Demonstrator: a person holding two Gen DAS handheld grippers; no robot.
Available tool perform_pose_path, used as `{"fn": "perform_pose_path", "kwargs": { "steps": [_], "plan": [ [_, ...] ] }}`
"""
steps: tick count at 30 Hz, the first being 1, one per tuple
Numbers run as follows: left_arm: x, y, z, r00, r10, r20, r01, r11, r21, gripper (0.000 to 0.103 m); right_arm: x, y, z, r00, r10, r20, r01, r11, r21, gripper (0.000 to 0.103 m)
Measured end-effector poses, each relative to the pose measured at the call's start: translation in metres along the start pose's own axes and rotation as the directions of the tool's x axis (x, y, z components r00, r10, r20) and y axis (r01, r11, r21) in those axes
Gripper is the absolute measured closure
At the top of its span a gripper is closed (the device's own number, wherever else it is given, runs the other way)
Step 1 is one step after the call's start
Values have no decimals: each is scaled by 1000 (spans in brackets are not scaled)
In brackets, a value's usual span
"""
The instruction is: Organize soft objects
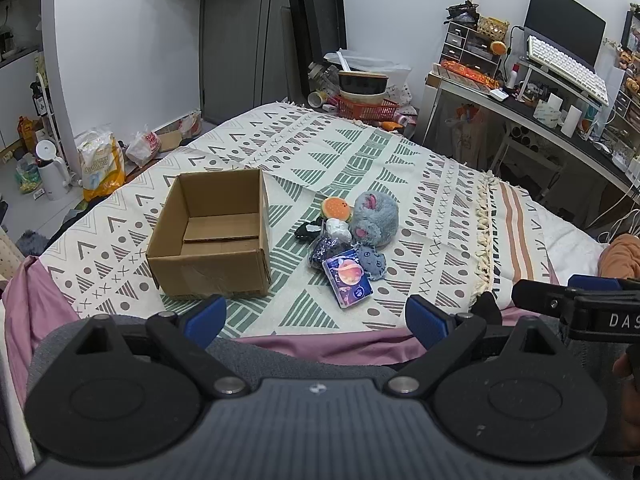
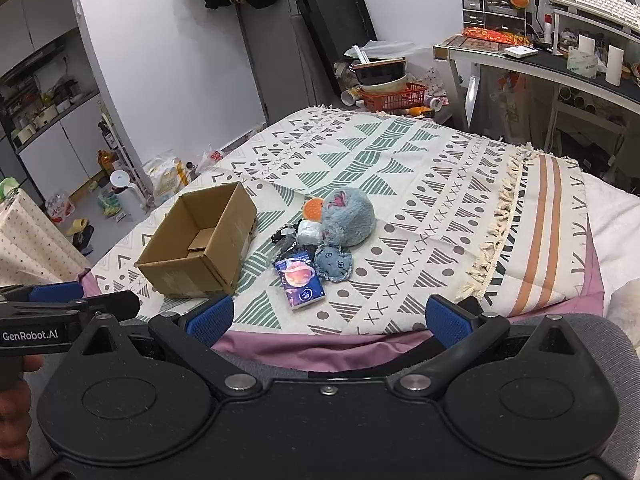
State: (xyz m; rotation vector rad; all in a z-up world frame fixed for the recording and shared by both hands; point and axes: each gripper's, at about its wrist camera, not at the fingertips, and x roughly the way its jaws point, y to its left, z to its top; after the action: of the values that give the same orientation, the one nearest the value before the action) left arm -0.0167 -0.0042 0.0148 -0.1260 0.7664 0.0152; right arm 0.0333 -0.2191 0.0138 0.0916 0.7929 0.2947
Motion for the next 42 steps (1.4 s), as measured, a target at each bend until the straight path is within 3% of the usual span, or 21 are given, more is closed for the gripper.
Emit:
{"fn": "perform_pose_path", "kwargs": {
  "steps": [24, 42],
  "plan": [
    [-2, -1, 8, 1000, -9, -7, 9, 1000, -10, 8, 7, -1, 7, 1000, -3, -11, 3, 1000, -4, 0],
    [52, 10, 25, 998, -55, -21, 53, 996, -76, 9, 59, -17, 26, 997, 40, -62, -36, 997, 68, 0]
  ]
}}
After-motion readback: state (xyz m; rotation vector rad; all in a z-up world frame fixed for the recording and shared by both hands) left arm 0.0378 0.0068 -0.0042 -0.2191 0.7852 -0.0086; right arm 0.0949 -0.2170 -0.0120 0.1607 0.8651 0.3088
